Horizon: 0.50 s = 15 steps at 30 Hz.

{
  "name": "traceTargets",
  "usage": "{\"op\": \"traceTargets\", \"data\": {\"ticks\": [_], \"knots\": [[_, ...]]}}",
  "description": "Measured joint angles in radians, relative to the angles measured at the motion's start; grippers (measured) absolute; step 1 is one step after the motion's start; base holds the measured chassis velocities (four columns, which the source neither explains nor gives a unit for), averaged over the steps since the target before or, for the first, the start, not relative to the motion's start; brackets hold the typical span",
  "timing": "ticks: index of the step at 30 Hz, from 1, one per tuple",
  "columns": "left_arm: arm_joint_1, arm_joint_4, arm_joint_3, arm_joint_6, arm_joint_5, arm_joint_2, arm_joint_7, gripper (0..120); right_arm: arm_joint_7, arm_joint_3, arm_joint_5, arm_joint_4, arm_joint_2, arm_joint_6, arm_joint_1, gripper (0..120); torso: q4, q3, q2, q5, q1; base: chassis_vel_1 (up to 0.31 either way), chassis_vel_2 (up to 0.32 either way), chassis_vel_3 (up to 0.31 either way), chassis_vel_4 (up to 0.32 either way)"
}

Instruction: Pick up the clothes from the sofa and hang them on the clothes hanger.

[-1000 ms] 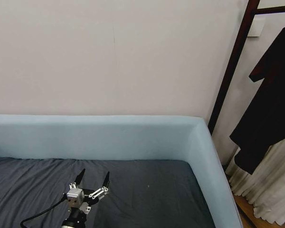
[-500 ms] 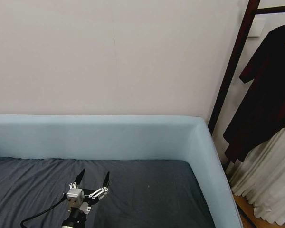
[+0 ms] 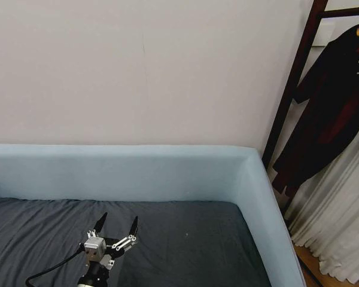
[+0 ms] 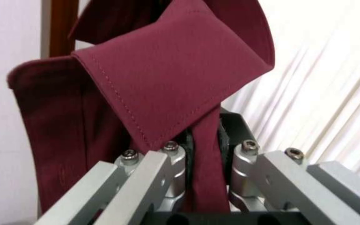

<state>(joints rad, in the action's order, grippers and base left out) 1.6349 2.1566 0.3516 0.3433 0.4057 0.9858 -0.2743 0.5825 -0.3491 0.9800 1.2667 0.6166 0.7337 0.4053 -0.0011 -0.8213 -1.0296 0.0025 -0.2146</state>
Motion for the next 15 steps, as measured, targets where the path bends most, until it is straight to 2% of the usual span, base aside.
{"op": "traceTargets", "data": {"ticks": [5,15], "knots": [[0.000,0.000,0.000,0.000,0.000,0.000,0.000,100,0.059,-0.058,0.069,-0.021,0.016,0.000,0.043,8,-0.0006,0.000,0.000,0.0003,0.000,0.000,0.000,0.000,0.000],[0.000,0.000,0.000,0.000,0.000,0.000,0.000,100,0.134,-0.137,0.145,-0.090,0.065,0.000,0.142,8,-0.0002,0.000,0.000,-0.0003,0.000,0.000,0.000,0.000,0.000]]}}
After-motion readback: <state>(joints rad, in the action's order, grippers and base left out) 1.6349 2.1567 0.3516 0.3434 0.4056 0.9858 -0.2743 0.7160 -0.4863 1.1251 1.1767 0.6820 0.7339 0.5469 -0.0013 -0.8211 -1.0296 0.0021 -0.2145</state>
